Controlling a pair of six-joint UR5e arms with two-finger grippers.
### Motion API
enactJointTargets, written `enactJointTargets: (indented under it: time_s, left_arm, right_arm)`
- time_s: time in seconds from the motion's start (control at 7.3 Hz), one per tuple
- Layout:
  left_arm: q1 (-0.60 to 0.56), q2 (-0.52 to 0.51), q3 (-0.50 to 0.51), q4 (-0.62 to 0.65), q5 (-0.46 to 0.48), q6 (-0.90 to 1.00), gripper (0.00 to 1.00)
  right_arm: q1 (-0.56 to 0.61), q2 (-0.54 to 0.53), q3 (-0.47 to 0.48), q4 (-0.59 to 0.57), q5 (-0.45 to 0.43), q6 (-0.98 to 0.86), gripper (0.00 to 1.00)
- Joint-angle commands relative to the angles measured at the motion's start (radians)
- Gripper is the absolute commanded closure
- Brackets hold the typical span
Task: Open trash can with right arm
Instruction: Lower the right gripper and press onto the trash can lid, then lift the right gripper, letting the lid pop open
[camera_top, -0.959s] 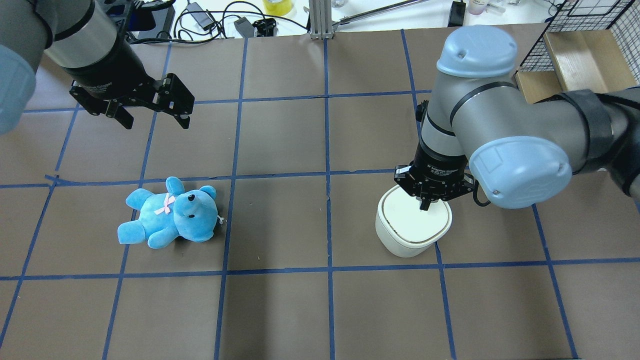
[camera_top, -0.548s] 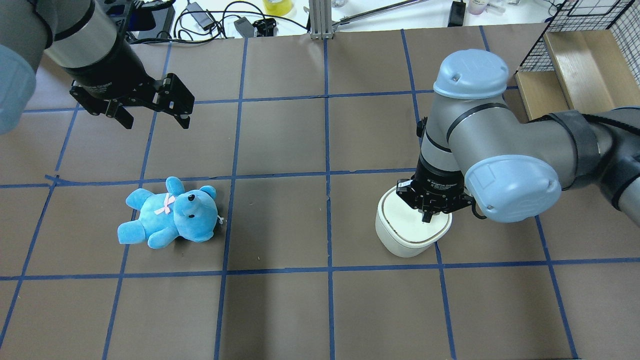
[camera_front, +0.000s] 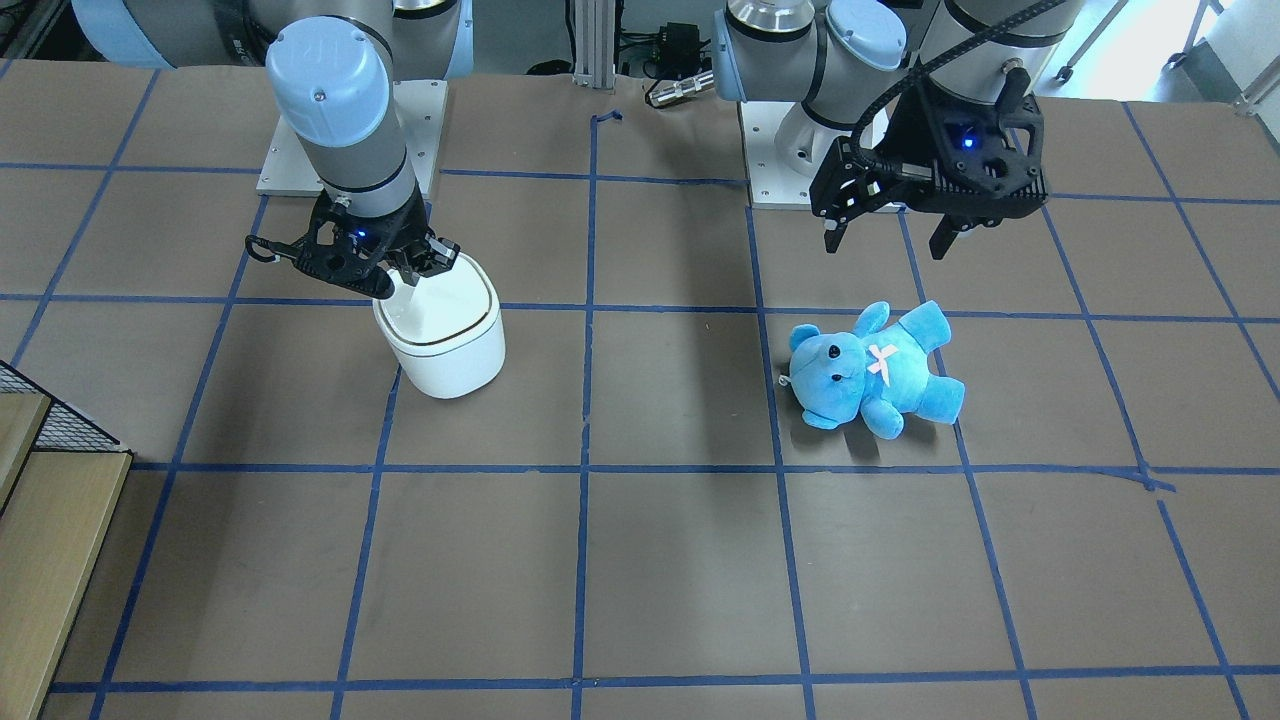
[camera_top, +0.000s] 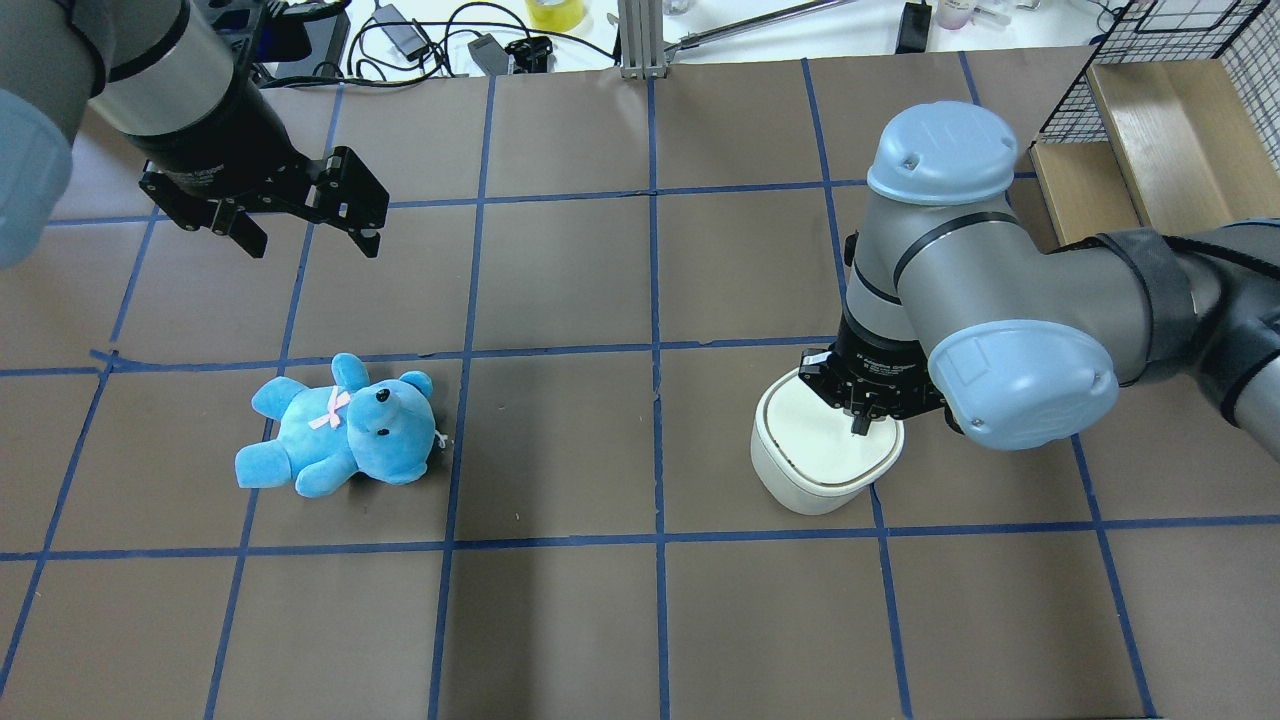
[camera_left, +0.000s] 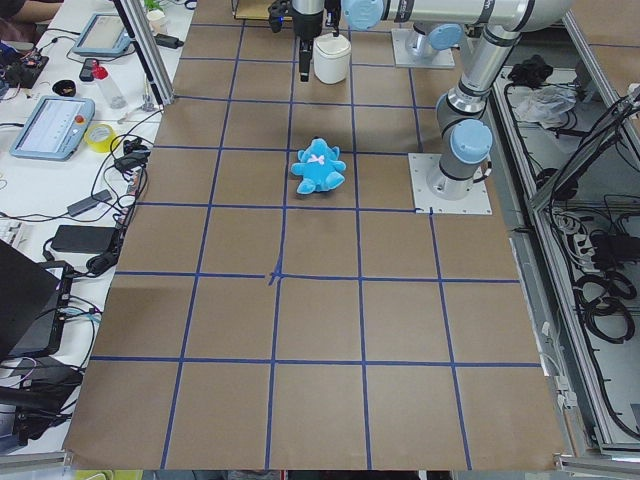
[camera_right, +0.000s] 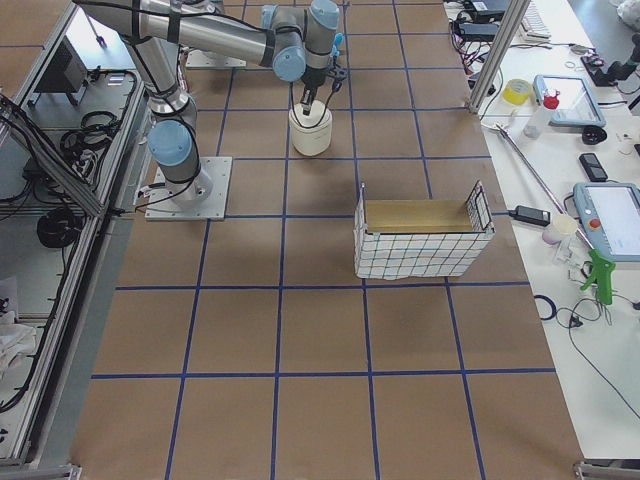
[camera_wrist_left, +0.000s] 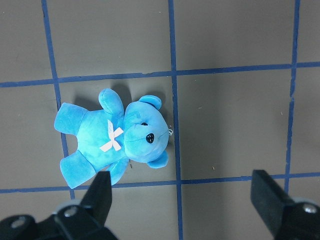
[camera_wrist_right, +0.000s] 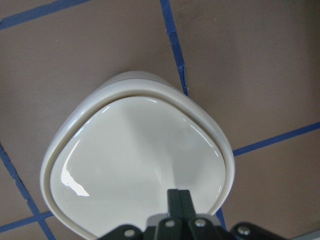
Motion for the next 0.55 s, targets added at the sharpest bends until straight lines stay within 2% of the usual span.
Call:
enactJointTargets:
  time_s: [0.0, 0.41]
  left_arm:
    - [0.000, 0.000, 0.000, 0.000, 0.000, 0.000, 0.00]
    - [0.000, 0.000, 0.000, -0.001, 0.000, 0.000, 0.00]
  right_arm:
    - [0.000, 0.003, 0.001, -0.024, -0.001, 0.005, 1.00]
    - [0.000, 0.012, 0.074, -0.099, 0.002, 0.015, 1.00]
